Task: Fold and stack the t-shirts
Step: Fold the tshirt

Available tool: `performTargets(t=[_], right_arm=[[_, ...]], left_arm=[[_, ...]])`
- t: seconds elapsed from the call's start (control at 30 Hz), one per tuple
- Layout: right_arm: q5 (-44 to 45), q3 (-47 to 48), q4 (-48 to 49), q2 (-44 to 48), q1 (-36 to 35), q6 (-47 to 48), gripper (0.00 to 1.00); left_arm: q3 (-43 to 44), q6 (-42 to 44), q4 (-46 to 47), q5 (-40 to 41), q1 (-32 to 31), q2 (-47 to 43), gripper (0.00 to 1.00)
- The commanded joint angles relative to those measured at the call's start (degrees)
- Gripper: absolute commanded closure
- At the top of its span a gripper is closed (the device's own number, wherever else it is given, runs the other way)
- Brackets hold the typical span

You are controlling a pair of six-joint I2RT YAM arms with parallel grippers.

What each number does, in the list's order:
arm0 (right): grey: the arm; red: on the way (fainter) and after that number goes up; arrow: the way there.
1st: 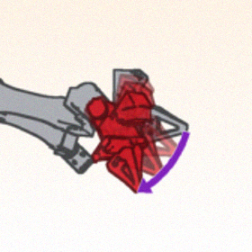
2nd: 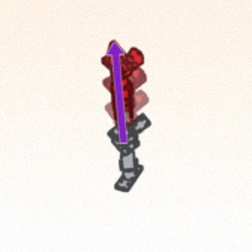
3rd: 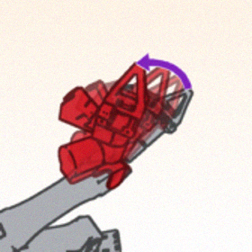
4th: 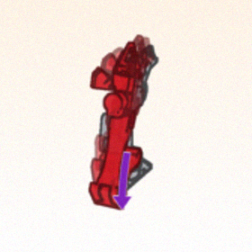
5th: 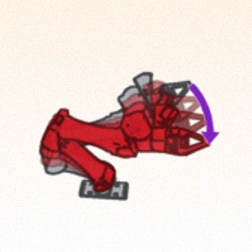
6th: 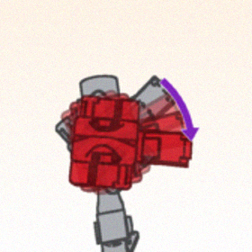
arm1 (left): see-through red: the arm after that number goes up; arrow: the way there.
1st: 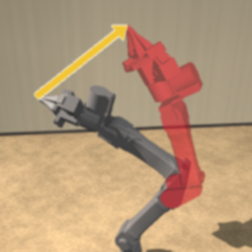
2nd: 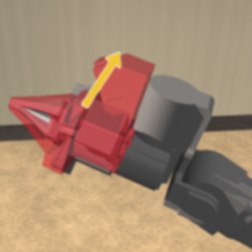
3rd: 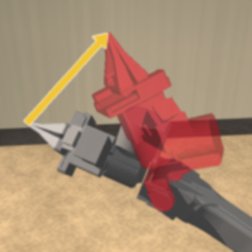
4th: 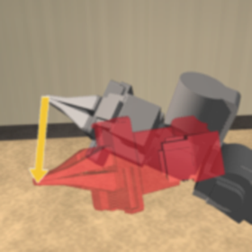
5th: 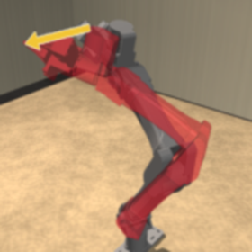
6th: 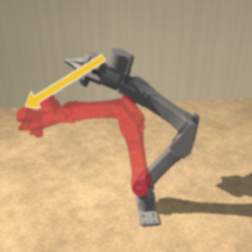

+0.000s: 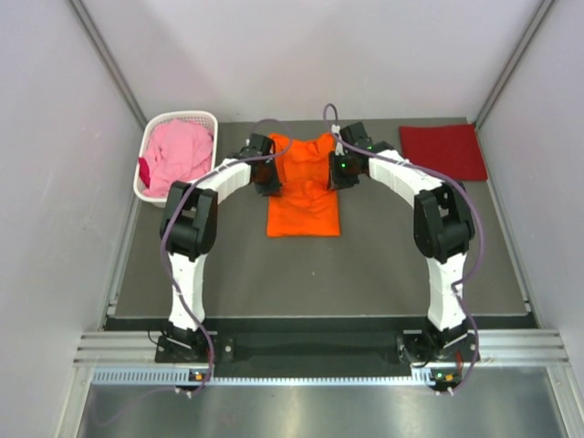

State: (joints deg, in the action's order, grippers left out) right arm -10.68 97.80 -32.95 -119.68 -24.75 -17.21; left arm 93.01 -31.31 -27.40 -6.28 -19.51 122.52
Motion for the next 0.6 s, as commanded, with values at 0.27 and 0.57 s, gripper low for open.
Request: performTargets(t=[0.27,0.57], right_arm=[[1.09,8.81,2.63,-8.28,1.11,-0.54,0.8],[5.22,11.27,6.67,-10.22,3.83,-2.12,0.8]], left_arm=[[12.62,2.04,-3.54,10.15,0.17,8.08,0.9],[14.12,1.78,-4.51,17.0,0.17,9.75,0.9]])
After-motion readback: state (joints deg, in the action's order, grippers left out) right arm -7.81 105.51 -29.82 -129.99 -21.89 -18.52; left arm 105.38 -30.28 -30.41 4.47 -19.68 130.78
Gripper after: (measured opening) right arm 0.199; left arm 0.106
